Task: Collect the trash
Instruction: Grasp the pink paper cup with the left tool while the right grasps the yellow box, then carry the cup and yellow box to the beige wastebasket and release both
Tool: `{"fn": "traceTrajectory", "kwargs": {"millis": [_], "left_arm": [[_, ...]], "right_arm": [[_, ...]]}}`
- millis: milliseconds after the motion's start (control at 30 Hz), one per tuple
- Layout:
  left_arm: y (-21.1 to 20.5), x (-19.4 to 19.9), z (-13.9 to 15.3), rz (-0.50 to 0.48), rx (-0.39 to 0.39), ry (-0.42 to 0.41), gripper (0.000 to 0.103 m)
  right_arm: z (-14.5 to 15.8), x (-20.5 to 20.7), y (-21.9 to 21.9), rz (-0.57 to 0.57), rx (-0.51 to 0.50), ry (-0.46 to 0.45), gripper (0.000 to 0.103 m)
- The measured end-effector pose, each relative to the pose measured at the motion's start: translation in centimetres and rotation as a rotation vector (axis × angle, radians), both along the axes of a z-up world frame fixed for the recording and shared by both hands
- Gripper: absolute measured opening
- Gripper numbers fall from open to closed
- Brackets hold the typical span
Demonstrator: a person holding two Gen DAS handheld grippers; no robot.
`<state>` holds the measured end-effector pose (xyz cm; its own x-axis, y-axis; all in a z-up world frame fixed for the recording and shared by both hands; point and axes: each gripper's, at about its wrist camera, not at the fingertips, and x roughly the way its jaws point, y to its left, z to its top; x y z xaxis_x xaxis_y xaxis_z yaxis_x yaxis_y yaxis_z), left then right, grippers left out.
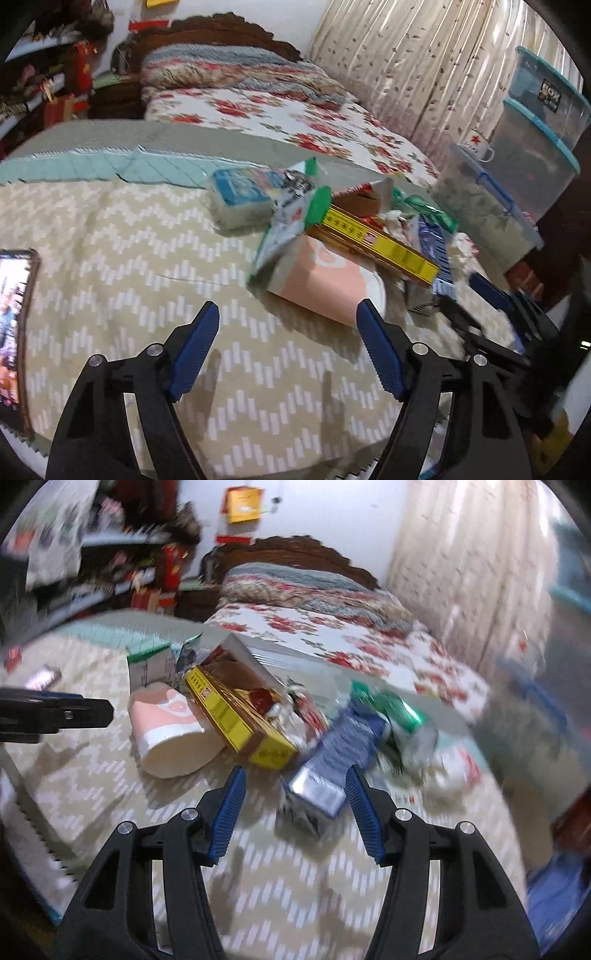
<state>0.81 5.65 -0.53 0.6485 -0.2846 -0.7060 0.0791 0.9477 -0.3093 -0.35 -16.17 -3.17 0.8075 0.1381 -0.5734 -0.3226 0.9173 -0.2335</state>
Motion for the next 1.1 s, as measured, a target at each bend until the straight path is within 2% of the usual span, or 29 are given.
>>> {"fn": "traceTrajectory", "kwargs": {"millis": [100, 167, 200, 233, 267, 400, 500, 600, 633, 667, 800, 900, 1000, 1100], "left_arm": [[0.2, 0.2, -0.4, -0.041, -0.074, 0.024, 0.071], [0.0, 0.5, -0.6, -0.064, -0.117, 0.041, 0.071], [-0.1, 0.8, -0.8, -0.074, -0.140, 0.052, 0.071], [-0.2, 1.1, -1.0, -0.081, -0.159, 0.064, 0.071], [-0.4, 1.4, -1.1, -0.084, -0.172, 0.075, 0.071], [-1.2, 2.7, -1.8, -0.091, -0.203, 0.108, 0.071], [-1.9, 3.6, -2.5, -0.074, -0.215, 0.134, 0.070], [-2.4, 4.0, -3.2, -0.046, -0.198, 0.161, 0.052], [-1.8, 4.1, -3.1, -0.037, -0.192, 0.169, 0.040], [-1.7, 4.1, -3.1, -0.038, -0.195, 0.169, 0.035], [-1.7, 2.8, -3.1, -0.044, -0.211, 0.173, 0.029], [-2.7, 0.8, -2.5, -0.109, -0.211, 0.165, 0.026], [-4.1, -1.1, -2.0, -0.166, -0.162, 0.150, 0.025], [-4.1, -1.5, -2.6, -0.180, -0.154, 0.164, 0.032]], "right_arm": [[-0.5, 0.8, 2.3, 0.061, -0.113, -0.042, 0.063], [-1.1, 1.2, 3.7, 0.098, -0.177, -0.065, 0.060], [-1.3, 1.3, 4.1, 0.112, -0.191, -0.067, 0.038], [-1.5, 1.3, 4.4, 0.126, -0.202, -0.061, 0.032], [-1.5, 1.1, 4.6, 0.136, -0.203, -0.057, 0.030], [-0.8, -0.9, 3.3, 0.139, -0.106, -0.042, 0.029], [-0.7, -2.1, 2.0, 0.134, -0.006, 0.051, 0.027], [-1.3, -3.7, 0.1, 0.127, 0.127, 0.160, 0.026], [-1.5, -4.3, -0.6, 0.122, 0.170, 0.190, 0.026], [-1.8, -4.7, -1.2, 0.119, 0.191, 0.206, 0.026], [-2.2, -6.6, -3.7, 0.108, 0.313, 0.260, 0.026], [-2.3, -7.7, -4.7, 0.110, 0.308, 0.268, 0.026], [-2.6, -8.6, -5.9, 0.098, 0.306, 0.264, 0.028], [-2.4, -8.1, -6.5, 0.084, 0.322, 0.264, 0.029]]}}
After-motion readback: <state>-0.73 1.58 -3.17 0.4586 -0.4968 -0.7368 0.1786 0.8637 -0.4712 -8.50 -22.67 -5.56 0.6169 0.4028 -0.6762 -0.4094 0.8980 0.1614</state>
